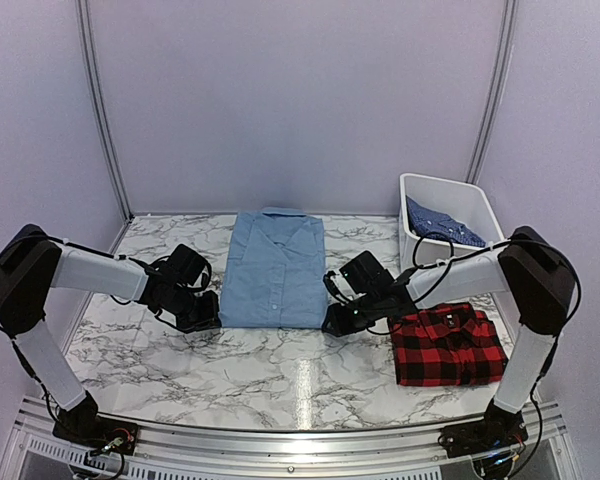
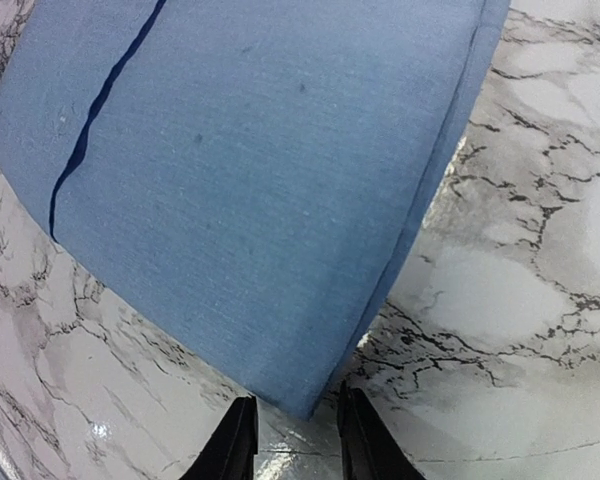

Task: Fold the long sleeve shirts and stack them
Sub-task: Pick up the 2/3-rectangle-folded shirt from the center of the board.

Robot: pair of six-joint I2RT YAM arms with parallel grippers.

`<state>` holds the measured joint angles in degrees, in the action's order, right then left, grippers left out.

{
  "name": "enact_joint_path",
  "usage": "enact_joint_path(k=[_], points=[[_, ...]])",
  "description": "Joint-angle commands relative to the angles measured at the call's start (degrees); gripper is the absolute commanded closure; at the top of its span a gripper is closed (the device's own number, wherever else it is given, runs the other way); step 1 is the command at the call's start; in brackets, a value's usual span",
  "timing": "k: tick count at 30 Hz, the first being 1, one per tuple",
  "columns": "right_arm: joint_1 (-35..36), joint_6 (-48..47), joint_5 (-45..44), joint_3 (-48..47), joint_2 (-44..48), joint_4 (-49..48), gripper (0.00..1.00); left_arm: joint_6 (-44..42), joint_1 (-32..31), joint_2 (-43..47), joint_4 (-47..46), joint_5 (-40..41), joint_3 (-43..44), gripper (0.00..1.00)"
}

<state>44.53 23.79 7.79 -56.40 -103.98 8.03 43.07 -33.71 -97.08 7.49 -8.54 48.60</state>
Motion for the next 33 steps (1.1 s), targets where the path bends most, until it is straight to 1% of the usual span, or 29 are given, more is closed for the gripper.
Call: enact_joint_path(k=[1, 5, 7, 9, 10, 14, 19, 26, 33], points=[[0.8, -0.4, -1.4, -0.1, -1.2, 2.3, 0.74, 0.0, -0.3, -1.2, 0.5, -0.2, 0.4, 1.00], [0.8, -0.3, -1.8, 0.0, -1.5, 1.4, 0.82, -0.1, -0.3, -1.2, 0.5, -0.4, 0.5, 1.00], [0.8, -0.4, -2.4, -0.5, -1.8, 1.4, 0.88, -0.3, -0.3, -0.9, 0.5, -0.4, 0.5, 1.00], [0.7, -0.5, -3.1, -1.0, -1.7, 1.8, 0.97, -0.4, -0.3, -0.5, 0.6, -0.7, 0.4, 1.00], [0.8, -0.6, -3.3, -1.1, -1.4, 1.9, 0.99, -0.4, -0.3, -0.2, 0.5, -0.8, 0.3, 1.00], [0.9, -0.6, -3.5, -0.5, 0.6, 2.0, 1.00, -0.6, -0.5, 2.0, 0.5, -0.9, -0.6, 1.00], [1.6, -0.6, -3.5, 1.7, 4.5, 3.0, 1.00, -0.4, -1.3, 7.4, 0.8, -0.9, -3.6, 1.00], [4.6, 1.0, -4.2, 4.5, 11.3, 4.8, 1.00, 0.9, -4.3, 18.6, 2.2, 0.4, -7.9, 1.00], [8.9, 3.4, -7.4, 4.5, 20.7, 10.7, 1.00, 3.1, -9.1, 29.6, 5.8, 3.6, -10.4, 1.00]])
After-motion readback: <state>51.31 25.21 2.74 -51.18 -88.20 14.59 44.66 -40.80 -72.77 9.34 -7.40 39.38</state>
